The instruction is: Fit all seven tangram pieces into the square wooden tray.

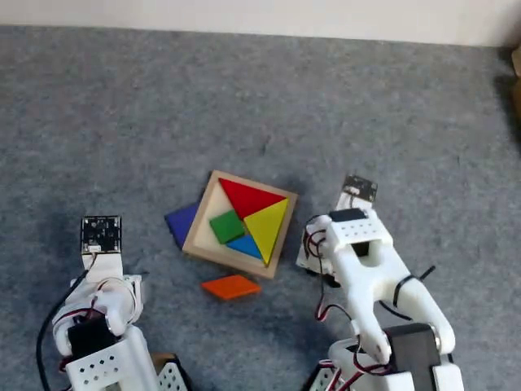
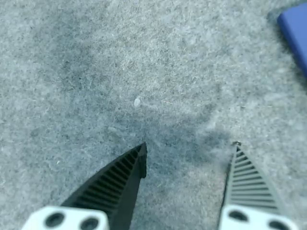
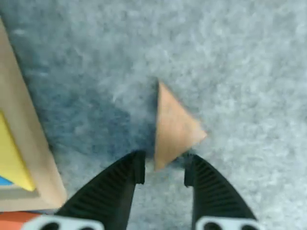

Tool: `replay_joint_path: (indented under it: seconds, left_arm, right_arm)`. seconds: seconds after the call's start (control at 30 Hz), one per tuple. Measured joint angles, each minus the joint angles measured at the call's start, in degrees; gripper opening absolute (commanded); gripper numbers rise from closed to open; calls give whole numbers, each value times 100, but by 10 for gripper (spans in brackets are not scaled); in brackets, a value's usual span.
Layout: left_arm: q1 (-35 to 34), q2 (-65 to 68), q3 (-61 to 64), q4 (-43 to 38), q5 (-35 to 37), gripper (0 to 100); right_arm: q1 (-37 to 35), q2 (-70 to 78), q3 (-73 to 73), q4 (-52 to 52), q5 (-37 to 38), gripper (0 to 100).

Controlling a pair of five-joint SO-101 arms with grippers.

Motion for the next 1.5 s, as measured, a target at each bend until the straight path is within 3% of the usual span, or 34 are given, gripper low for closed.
replay_joint_path:
  seconds: [0.1, 0.5, 0.63, 0.93, 1.17, 1.5]
  left_arm:
    - [0, 0, 0, 0, 0, 266]
    - [0, 0, 0, 0, 0, 266]
    - [0, 0, 0, 0, 0, 266]
    - [0, 0, 0, 0, 0, 266]
    - [0, 0, 0, 0, 0, 266]
    - [0, 0, 0, 0, 0, 266]
  right_arm:
    - [105, -9, 18, -9, 0, 3]
    - [132, 53, 18, 0, 0, 5]
    - [132, 53, 18, 0, 607, 11]
    - [62, -9, 18, -70, 1046, 183]
    - [53, 53, -123, -105, 1081, 185]
    - [607, 62, -211, -53, 1565, 186]
